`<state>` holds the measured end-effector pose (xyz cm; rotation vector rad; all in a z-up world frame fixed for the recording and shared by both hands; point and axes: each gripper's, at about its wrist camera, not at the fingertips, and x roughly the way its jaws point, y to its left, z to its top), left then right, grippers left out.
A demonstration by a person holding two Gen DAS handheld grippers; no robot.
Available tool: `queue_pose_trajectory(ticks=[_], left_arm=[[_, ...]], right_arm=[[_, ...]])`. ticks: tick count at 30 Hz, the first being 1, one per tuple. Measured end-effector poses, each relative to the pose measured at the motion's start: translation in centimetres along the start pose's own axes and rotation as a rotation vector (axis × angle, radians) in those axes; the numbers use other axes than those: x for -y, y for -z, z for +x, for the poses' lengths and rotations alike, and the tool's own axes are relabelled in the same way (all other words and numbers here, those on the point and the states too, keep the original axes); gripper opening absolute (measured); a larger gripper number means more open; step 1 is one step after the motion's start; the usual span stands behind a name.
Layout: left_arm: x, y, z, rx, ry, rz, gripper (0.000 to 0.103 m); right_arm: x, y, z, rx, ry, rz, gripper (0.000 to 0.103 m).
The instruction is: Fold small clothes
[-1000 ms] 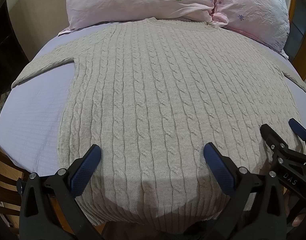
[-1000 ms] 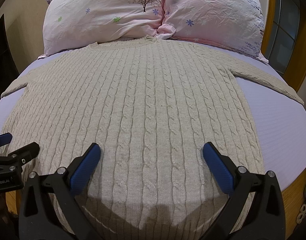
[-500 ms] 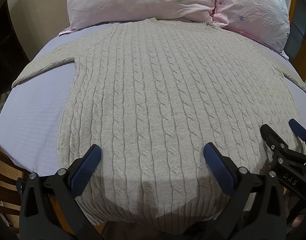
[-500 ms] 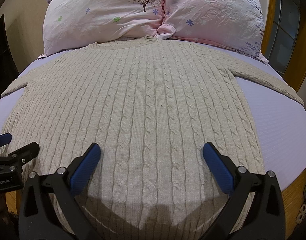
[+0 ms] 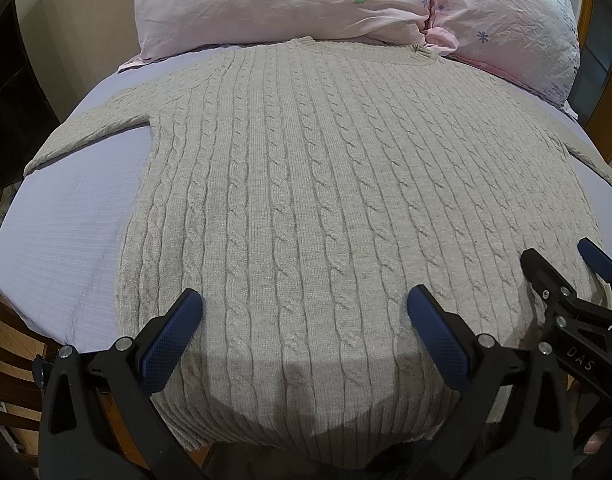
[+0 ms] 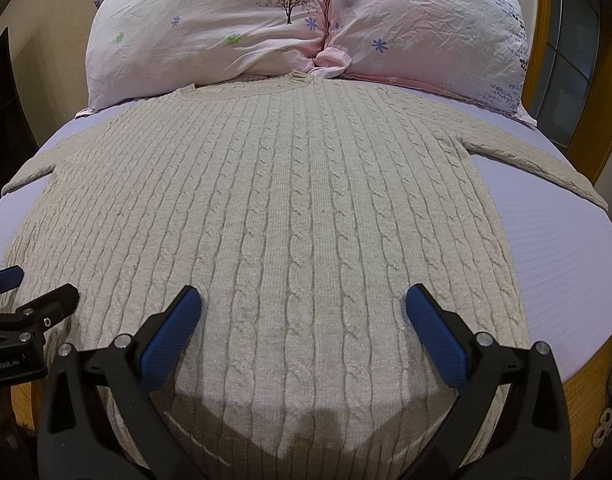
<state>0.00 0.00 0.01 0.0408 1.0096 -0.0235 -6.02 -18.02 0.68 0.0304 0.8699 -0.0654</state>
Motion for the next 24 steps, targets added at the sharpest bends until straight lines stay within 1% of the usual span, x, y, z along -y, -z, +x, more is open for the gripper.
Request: queue_pose_trajectory(ticks=[24], left_arm=[[0.19,-0.04,0.03,0.009,0.000,0.000,0.102]], right_arm=[[0.05,-0.03,-0.09,0.001,0.000,-0.001,0.101]])
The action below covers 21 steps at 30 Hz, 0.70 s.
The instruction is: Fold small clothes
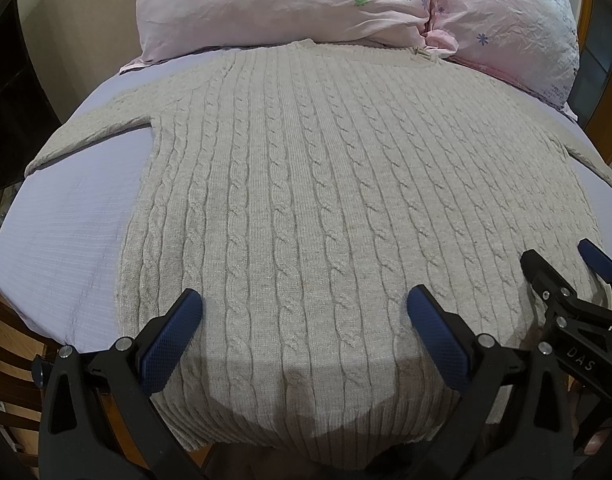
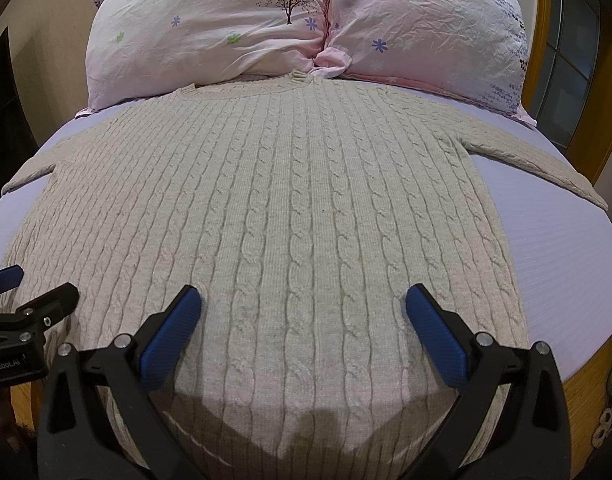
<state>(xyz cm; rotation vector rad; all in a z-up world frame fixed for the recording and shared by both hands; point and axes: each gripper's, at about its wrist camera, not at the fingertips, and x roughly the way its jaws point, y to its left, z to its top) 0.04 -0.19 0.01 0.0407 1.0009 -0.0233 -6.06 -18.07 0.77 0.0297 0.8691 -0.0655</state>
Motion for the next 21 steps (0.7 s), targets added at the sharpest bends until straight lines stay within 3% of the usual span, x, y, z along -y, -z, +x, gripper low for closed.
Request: queue_pose_trajectory(ticks=[14,21], left_arm=[[-0.3,0.2,-0.3,0.035,0.000,0.006,0.102],[-0.4,1.2,-0.8,0.111,0.012,0.032,0.102]], right_arm=[[0.4,0.1,-0.3,0.027,-0.010,-0.009,0.101],[1.1,0.1,-0.5,0.046,-0.093,-0.065,0.101]])
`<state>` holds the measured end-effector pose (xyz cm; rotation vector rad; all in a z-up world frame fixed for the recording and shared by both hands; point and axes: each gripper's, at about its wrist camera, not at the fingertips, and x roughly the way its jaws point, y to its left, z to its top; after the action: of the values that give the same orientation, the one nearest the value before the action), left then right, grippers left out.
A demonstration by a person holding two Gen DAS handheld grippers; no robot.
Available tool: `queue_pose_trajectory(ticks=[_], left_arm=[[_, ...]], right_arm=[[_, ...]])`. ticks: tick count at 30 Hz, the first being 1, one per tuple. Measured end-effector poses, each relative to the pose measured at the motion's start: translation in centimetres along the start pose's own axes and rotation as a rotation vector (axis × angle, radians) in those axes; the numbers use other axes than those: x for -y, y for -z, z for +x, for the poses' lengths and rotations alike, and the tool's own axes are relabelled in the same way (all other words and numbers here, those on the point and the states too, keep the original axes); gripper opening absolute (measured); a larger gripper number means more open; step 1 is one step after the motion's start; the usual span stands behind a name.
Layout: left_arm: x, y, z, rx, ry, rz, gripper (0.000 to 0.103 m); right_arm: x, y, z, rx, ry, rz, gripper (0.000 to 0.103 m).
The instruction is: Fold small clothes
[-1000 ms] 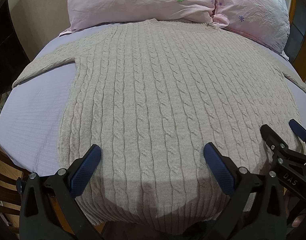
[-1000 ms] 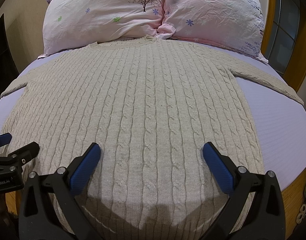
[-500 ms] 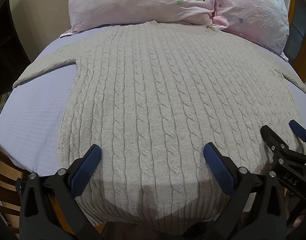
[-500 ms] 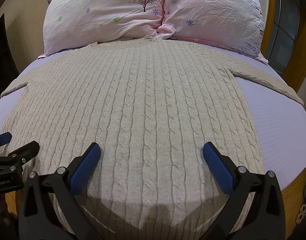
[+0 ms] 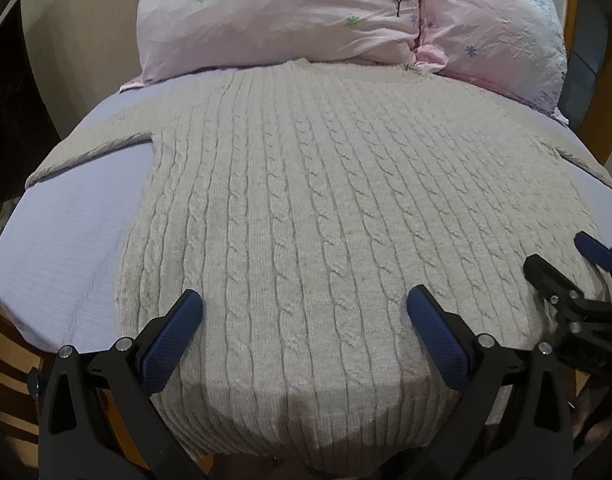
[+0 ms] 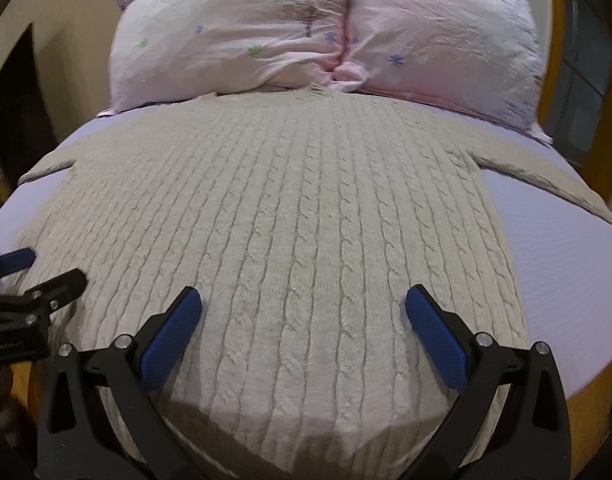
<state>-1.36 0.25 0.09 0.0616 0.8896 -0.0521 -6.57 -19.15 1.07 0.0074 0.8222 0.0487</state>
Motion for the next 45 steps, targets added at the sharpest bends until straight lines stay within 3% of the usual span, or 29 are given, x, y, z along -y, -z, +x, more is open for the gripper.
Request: queue_pose_trajectory(ticks=[2,4,6,9,11,13,16,21,22,24,26,28,31,34,37,39,42,43,45], left_arm=[[0.0,-0.1,-0.1,0.008,0.001,0.005,0.102],[-0.2,-0.4,0.1,0.004,0.014,0.017,0.102],[-0.6,-1.0,0.3,0.005,0.024,0.021,0.102],[-2.1,-2.8,0.1,0.073,0.024,0.012,0.102],[-3.1,-4.3,0.1,0.115,0.016,0.012,0.102],[-4.4,-5.7,0.4,0.129,0.013,0.001,0.102],[-6.9,-7.5,1.2,0.159,-0.007,-0.038,0.102],[-13.0,-8.9,2.6,0.173,0.075,-0.228,0.102],[-14.6,-9.1,2.8,0.177,0.068,-0.283,0.102],[-16.7,-9.3,3.0,0.192,0.044,-0.337,0.102],[-19.2,-9.4,2.8,0.225,0.000,-0.396,0.102],[-21.7,-9.4,2.5,0.253,-0.032,-0.466,0.102],[-25.2,-9.1,2.2,0.281,-0.053,-0.571,0.102],[-27.9,-9.0,2.4,0.291,-0.070,-0.652,0.102],[-30.2,-8.7,2.9,0.281,-0.066,-0.725,0.093],[-31.3,-8.4,3.3,0.264,-0.064,-0.775,0.090],[-32.4,-7.9,3.8,0.253,-0.081,-0.836,0.090],[-32.8,-7.8,4.0,0.250,-0.085,-0.855,0.090],[-33.6,-7.8,4.5,0.243,-0.091,-0.885,0.090]], right_arm=[[1.6,-0.9,-0.4,-0.010,-0.074,0.025,0.101],[5.3,-2.5,-1.3,0.025,-0.093,0.127,0.101],[10.6,-4.4,-2.0,0.066,-0.048,0.255,0.101],[20.3,-6.6,-1.5,0.071,0.091,0.471,0.100],[27.8,-7.1,-0.3,0.045,0.175,0.658,0.081],[34.7,-6.5,1.2,0.010,0.195,0.867,0.073],[40.6,-5.8,2.1,0.030,0.224,1.036,0.063],[45.6,-6.0,3.0,0.091,0.258,1.182,0.052],[46.2,-6.1,3.3,0.101,0.274,1.187,0.043],[46.8,-6.6,4.0,0.090,0.327,1.169,0.009],[47.3,-7.4,4.8,0.067,0.351,1.145,0.008],[46.3,-8.9,3.5,0.126,0.355,1.082,0.007],[40.4,-13.9,1.2,0.235,0.316,0.864,0.007],[31.6,-19.5,0.4,0.300,0.154,0.646,0.007],[22.1,-23.1,1.3,0.304,-0.025,0.452,0.007],[15.1,-24.7,3.1,0.272,-0.148,0.323,0.007],[4.6,-24.9,7.6,0.141,-0.316,0.154,0.010],[0.8,-24.4,9.8,0.056,-0.365,0.082,0.015],[-4.2,-22.9,12.7,-0.086,-0.407,-0.015,0.035]])
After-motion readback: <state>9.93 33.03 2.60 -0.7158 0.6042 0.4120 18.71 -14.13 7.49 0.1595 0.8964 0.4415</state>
